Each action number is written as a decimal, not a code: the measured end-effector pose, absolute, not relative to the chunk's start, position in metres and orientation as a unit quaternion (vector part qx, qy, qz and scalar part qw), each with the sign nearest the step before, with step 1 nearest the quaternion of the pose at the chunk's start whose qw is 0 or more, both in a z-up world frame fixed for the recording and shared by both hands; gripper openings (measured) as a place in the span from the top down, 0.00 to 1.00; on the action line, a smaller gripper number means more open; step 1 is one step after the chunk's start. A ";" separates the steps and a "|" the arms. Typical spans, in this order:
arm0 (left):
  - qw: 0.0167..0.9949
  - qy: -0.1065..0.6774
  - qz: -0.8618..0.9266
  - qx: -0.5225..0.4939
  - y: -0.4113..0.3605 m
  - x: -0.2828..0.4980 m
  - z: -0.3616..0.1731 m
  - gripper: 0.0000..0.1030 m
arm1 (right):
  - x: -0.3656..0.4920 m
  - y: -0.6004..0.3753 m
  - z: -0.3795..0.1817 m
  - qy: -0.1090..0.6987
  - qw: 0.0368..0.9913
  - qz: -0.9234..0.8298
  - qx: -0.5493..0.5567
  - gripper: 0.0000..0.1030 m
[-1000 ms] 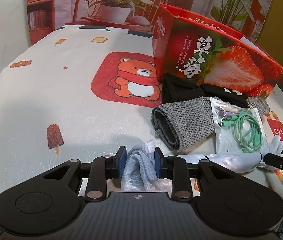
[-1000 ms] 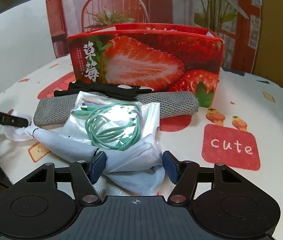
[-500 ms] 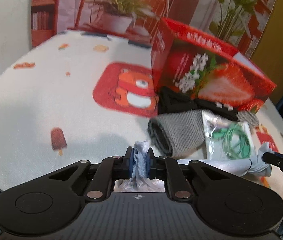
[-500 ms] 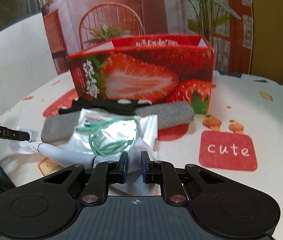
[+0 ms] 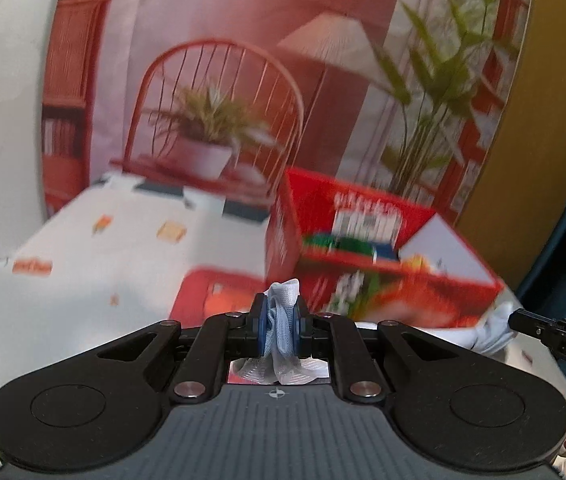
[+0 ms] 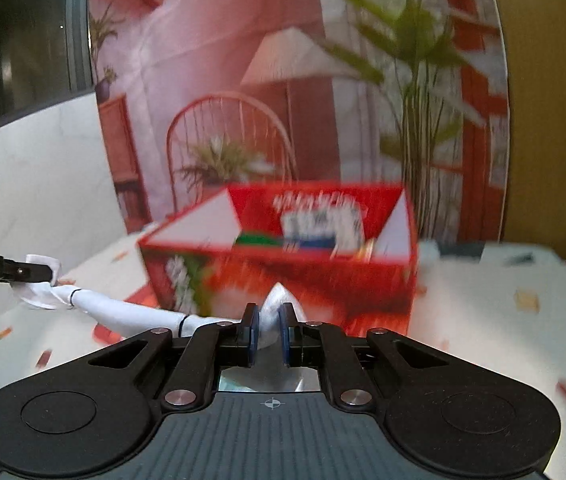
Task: Organize soft objects
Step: 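Lift the white sock with both grippers and carry it over the box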
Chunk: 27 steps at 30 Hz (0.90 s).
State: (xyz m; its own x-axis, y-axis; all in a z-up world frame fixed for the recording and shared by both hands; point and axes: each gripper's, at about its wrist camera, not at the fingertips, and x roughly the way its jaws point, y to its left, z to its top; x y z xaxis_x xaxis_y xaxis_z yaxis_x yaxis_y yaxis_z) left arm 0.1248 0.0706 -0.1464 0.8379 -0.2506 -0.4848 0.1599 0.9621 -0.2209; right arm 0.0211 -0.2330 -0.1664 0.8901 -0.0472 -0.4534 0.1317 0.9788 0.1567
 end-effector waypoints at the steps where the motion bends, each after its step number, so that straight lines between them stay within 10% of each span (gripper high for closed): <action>1: 0.957 0.254 -0.107 -0.089 0.067 0.131 -0.140 0.87 | 0.026 -0.237 -0.161 0.225 0.969 -0.051 0.085 0.94; 13: 0.954 0.268 -0.118 -0.060 0.031 0.180 -0.143 0.89 | 0.068 -0.254 -0.173 0.258 0.962 -0.035 0.081 0.93; 22: 0.947 0.299 -0.103 -0.057 0.049 0.180 -0.166 0.89 | 0.064 -0.245 -0.243 0.318 0.931 -0.069 0.164 0.51; 27: 0.945 0.307 -0.103 -0.054 0.048 0.179 -0.173 0.89 | 0.064 -0.250 -0.259 0.328 0.917 -0.056 0.220 0.65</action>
